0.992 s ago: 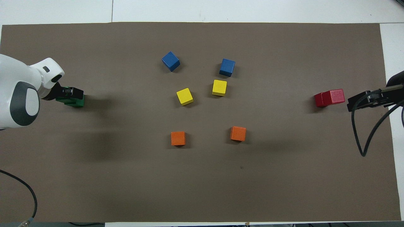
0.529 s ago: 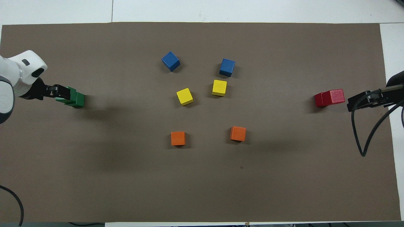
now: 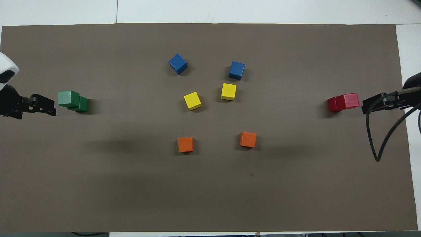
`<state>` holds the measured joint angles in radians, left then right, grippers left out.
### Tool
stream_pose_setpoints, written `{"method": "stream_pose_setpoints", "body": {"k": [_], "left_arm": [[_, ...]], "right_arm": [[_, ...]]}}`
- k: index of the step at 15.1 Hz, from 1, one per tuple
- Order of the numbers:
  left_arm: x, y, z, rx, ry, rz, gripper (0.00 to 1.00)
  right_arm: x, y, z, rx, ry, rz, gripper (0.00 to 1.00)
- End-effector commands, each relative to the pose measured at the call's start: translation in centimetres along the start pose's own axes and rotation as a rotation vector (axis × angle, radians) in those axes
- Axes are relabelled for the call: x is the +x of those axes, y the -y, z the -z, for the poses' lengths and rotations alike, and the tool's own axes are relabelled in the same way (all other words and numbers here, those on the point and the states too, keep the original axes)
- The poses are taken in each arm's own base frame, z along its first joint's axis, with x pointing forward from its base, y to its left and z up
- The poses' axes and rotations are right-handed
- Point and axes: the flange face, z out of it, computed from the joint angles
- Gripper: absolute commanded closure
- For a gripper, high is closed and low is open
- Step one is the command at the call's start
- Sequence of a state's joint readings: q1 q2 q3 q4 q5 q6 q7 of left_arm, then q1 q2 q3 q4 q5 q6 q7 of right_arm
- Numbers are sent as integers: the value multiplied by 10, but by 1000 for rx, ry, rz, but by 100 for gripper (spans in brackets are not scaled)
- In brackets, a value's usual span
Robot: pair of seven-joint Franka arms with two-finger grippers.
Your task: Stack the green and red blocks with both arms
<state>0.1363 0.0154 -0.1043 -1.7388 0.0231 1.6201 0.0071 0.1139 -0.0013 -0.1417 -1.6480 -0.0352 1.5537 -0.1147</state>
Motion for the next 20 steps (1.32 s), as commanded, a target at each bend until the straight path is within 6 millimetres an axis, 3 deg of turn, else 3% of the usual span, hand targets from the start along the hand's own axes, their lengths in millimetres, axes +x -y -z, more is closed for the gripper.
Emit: {"method": "stream_pose_setpoints", "body": {"k": [1,7,10,12,20], "left_arm": [[-21,-2,10,-14,26,18,0],[-21,-6,4,-19,13,10,0],[-4,-7,4,-19,-23,12,0],[-12,-8,8,-17,4,2,0],[-9,-28,7,-15,-12,-31,0]], "right_arm": [[2,3,2,13,-16,-12,0],[2,6,2,11,-15,-5,0],[2,6,2,13,-15,-5,0],[2,6,2,11,-16,-4,0],[2,6,2,12,-15,-5,0]]}}
